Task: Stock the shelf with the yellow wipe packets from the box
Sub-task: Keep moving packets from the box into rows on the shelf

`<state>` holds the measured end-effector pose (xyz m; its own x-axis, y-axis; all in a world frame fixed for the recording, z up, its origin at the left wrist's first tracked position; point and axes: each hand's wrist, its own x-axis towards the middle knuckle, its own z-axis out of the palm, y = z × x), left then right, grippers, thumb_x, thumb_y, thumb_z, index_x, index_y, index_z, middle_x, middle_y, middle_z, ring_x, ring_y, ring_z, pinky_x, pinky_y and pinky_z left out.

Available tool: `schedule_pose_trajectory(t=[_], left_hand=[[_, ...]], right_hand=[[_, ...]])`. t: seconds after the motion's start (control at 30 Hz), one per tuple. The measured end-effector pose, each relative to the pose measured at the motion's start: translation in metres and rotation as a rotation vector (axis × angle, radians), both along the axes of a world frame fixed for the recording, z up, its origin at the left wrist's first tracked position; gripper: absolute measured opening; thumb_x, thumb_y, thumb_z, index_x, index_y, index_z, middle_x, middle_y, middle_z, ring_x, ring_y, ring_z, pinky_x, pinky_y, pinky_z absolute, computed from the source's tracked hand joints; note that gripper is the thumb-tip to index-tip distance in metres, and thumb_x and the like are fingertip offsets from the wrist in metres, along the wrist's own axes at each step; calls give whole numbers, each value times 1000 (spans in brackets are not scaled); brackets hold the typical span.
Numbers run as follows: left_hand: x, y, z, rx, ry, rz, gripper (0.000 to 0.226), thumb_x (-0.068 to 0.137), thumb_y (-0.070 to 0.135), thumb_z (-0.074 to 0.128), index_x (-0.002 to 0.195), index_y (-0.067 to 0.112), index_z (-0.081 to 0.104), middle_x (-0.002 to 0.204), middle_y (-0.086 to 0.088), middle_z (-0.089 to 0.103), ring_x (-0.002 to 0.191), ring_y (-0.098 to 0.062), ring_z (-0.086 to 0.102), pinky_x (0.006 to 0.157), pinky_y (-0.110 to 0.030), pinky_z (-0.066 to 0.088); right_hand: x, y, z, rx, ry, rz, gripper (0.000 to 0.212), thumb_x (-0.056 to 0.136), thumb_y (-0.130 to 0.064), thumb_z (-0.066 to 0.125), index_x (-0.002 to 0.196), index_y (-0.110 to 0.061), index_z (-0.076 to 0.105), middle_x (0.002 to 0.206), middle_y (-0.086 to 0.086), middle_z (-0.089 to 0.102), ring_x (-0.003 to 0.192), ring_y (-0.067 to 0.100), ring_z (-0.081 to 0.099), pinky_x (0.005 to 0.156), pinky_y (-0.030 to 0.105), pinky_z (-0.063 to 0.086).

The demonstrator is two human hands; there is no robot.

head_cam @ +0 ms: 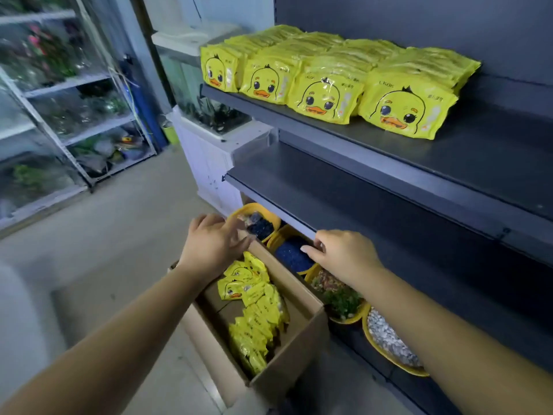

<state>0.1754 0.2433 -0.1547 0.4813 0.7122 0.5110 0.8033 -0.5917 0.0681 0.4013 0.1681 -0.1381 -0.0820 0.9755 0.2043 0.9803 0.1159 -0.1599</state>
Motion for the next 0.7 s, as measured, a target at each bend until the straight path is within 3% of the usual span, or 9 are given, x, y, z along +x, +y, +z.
schedule_pose_trajectory(t=[0.07,0.2,0.27,0.37,0.47,0.6,0.7], left_hand=[[-23,-20,-9,-50,63,28,37,75,47,45,64,15,61,47,6,57,53,-23,59,65,-31,46],[-59,-43,-21,-78,107,65,41,75,48,46,58,14,59,45,3,54,49,-24,57,59,-29,47],[-72,-45,-25,-90,89,62,41,75,48,47,56,14,59,44,2,53,47,-24,56,56,-28,47],[-84,-40,-35,-94,88,59,42,76,48,47,56,13,59,44,3,54,47,-24,56,56,-27,45],[-97,-21,-49,-142,75,34,43,77,49,46,56,13,59,44,4,54,49,-24,56,56,-27,45],[-114,16,-72,-220,56,-24,44,78,49,44,56,14,59,45,5,55,51,-23,56,58,-25,41],[-131,57,-95,-326,53,-98,43,79,49,44,56,14,57,45,5,55,54,-23,57,58,-27,43]], right_hand=[[-10,-14,-10,-65,-17,-12,40,93,-51,40,95,-14,56,87,4,61,85,25,58,49,28,24],[-32,-27,-25,6,23,19,38,83,-48,61,67,-16,48,59,3,52,55,23,48,42,23,12],[-41,-27,-29,2,-10,45,38,86,-52,54,72,-17,46,65,1,53,59,20,47,43,23,17],[-50,-25,-41,-160,3,39,39,91,-56,35,81,-19,42,75,-2,51,68,17,46,49,25,27],[-68,-12,-53,-223,-46,-1,41,91,-57,34,80,-19,43,76,-2,52,70,17,50,53,26,32],[-92,12,-77,-300,-24,-78,41,91,-57,36,77,-19,43,75,-2,51,72,21,53,47,23,24],[-119,43,-97,-442,5,-176,38,92,-55,37,80,-20,47,85,4,60,84,24,57,55,25,31]])
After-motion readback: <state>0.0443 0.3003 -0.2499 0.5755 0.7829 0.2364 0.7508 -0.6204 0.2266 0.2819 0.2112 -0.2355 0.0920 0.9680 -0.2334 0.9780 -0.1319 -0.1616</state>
